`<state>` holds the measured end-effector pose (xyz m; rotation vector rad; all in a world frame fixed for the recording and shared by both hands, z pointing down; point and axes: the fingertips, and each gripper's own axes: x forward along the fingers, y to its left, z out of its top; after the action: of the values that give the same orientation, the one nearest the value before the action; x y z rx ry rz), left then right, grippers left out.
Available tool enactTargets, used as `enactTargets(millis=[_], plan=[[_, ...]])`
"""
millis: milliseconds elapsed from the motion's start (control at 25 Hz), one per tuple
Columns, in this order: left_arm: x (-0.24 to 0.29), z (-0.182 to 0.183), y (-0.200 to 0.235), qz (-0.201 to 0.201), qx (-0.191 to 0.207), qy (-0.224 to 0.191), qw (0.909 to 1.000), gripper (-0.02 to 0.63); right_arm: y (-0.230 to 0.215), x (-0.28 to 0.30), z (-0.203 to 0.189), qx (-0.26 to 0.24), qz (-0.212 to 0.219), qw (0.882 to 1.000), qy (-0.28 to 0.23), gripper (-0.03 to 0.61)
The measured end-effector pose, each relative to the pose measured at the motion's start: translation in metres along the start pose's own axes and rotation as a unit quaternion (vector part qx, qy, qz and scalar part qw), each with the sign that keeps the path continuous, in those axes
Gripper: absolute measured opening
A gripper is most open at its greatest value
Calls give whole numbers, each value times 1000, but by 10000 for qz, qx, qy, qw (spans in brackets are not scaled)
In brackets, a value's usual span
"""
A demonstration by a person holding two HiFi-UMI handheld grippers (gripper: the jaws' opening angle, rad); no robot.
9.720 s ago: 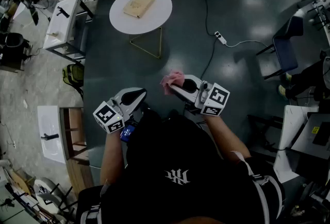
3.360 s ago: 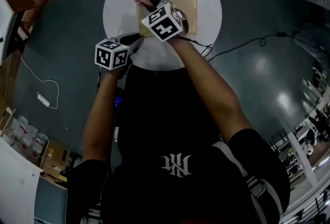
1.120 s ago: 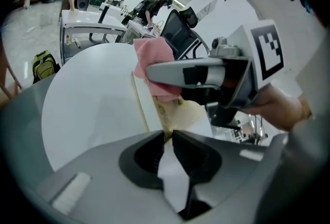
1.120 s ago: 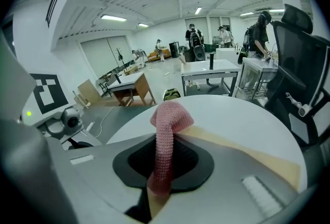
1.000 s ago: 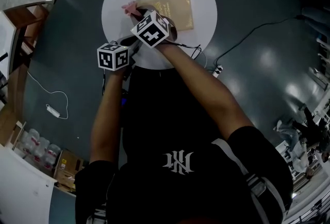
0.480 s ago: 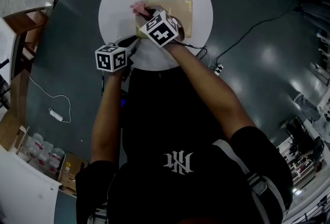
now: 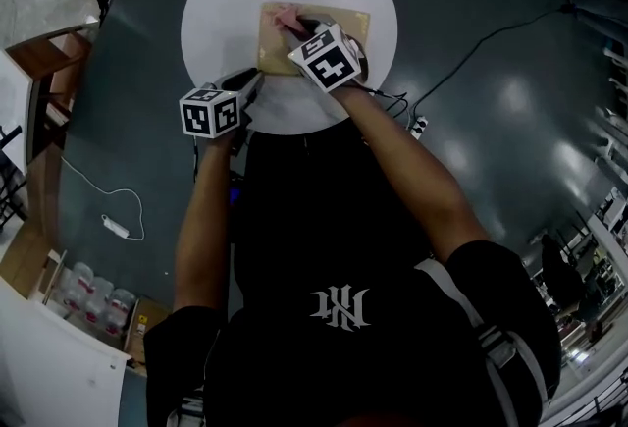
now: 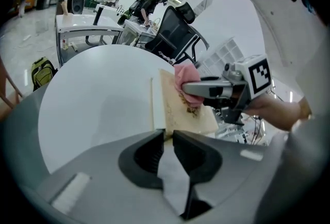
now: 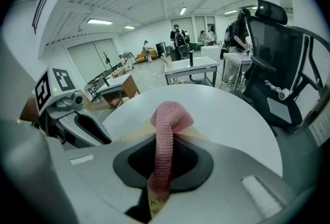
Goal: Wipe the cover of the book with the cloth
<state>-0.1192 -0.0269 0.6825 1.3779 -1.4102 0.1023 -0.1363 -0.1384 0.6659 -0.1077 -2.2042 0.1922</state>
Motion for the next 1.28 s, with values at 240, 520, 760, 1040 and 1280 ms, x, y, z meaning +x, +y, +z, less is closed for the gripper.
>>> enactTargets(millis=[240, 520, 760, 1040, 1280], plan=[[7, 1, -7, 35, 113, 89, 9999, 61, -14, -25, -30, 298, -95, 9995, 64, 37], [12, 2, -9, 85, 252, 230, 9994, 61, -30, -49, -62, 541, -322, 9979, 142, 37], [11, 2, -10, 120, 390, 381, 9984, 61, -43, -79, -96, 849, -620, 9943, 159, 37], [9, 5, -5, 66, 620, 617, 9961, 61, -56, -105, -124, 1257, -1042, 9865, 124, 37], [16, 5, -13, -246, 1051, 966, 9895, 60, -81, -134, -168, 1924, -1754, 9645, 452, 38]])
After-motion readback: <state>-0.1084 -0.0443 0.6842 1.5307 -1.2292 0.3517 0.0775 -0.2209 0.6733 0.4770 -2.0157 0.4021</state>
